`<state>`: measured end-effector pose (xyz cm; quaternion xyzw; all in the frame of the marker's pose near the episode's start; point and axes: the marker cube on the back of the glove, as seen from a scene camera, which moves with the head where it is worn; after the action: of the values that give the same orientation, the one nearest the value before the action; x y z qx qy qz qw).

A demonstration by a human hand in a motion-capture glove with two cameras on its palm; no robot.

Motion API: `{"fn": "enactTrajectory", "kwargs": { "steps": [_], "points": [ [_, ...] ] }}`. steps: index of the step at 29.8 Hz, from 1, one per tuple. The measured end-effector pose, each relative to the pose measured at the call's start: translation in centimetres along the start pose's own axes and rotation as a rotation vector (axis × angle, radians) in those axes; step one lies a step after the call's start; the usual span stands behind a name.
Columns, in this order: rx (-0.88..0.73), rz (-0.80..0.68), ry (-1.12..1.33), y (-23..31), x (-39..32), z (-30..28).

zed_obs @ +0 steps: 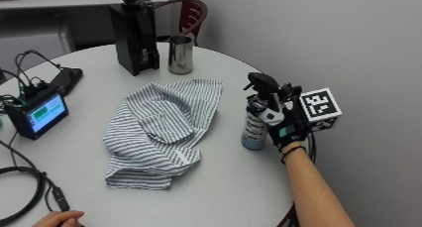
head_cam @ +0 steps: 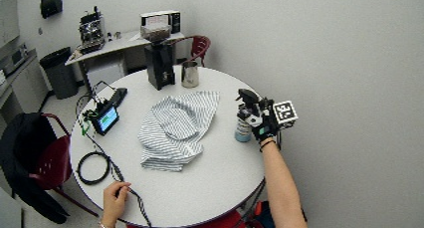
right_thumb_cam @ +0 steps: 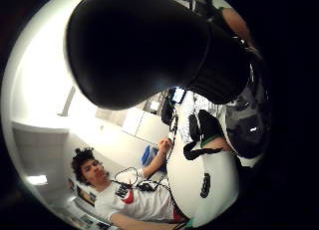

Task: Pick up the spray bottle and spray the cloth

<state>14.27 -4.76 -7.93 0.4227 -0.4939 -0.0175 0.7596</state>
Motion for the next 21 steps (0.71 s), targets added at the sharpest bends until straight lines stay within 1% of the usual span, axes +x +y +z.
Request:
{"fn": "enactTrajectory", "kwargs": {
  "steps": [6,11,16,21],
  "points": [
    [0.036,0.017,-0.017,1.9,-0.7,-1.9],
    [0.075,0.064,0.037,4.3,-0.7,-4.1],
    [0.038,0.140,0.115,6.4,-0.1,-5.0],
    [0.001,0.139,0.185,6.3,-2.3,-5.7]
  ]
}}
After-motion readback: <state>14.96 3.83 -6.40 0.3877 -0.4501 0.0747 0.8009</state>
